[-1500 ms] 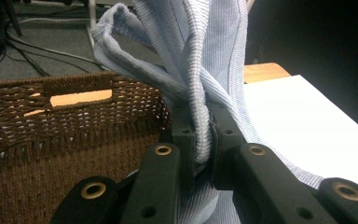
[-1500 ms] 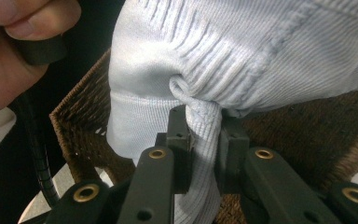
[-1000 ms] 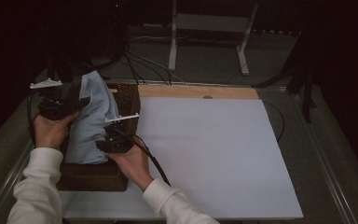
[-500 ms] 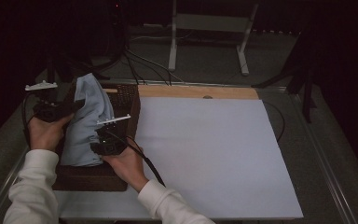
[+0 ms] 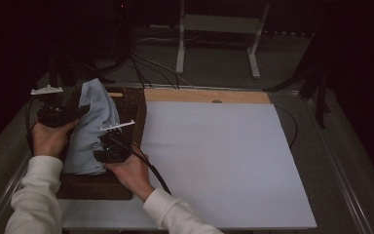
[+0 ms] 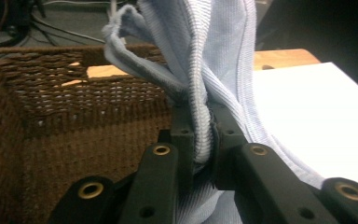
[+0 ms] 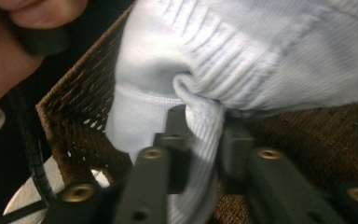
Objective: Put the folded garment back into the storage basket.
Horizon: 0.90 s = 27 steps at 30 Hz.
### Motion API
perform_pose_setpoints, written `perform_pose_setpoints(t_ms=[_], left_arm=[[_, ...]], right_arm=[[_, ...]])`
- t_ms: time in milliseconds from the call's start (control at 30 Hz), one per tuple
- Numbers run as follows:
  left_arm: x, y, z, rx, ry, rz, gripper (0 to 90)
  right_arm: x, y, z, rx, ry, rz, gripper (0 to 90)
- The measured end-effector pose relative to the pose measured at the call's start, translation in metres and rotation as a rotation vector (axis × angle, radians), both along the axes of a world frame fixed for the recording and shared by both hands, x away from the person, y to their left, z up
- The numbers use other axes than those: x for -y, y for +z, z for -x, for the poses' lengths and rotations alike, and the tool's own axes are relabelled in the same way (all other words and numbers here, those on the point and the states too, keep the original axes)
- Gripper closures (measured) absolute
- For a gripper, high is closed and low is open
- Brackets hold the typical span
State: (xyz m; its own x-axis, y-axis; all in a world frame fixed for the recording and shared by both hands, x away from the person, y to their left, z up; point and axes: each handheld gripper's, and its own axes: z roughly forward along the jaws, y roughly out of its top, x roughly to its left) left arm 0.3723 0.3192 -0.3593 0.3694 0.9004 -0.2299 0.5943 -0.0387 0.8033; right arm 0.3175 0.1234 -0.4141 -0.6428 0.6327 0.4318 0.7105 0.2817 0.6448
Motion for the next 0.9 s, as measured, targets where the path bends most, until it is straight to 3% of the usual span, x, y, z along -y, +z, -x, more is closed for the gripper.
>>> perform_pose_setpoints(t_ms=[67, 100, 133, 200, 367, 567, 900], left_arm=[[0.000, -0.002, -0.005, -0.019, 0.028, 0.030, 49.7], [0.001, -0.003, -0.006, -0.024, 0.037, 0.026, 37.1], [0.004, -0.003, -0.005, -0.005, 0.057, -0.007, 29.9], [0.006, -0.005, -0.006, -0.007, 0.088, -0.011, 17.8], [0.007, -0.008, -0.006, -0.005, 0.114, -0.018, 9.6], [0.008, -0.009, -0.005, -0.008, 0.098, -0.007, 2.0], [0.012, -0.008, -0.003, -0.007, 0.052, -0.017, 0.6]], right_arm=[[-0.001, -0.002, 0.002, 0.017, 0.019, -0.008, 38.5], [-0.001, -0.002, 0.004, 0.049, 0.013, -0.002, 29.1], [0.000, -0.003, 0.006, 0.068, 0.005, 0.013, 22.2], [0.004, -0.003, 0.007, 0.111, -0.002, 0.001, 15.3], [0.015, -0.001, 0.005, 0.134, 0.001, -0.032, 8.3], [0.020, -0.001, 0.004, 0.146, 0.007, -0.049, 4.3], [0.023, -0.002, 0.004, 0.151, 0.009, -0.055, 3.5]])
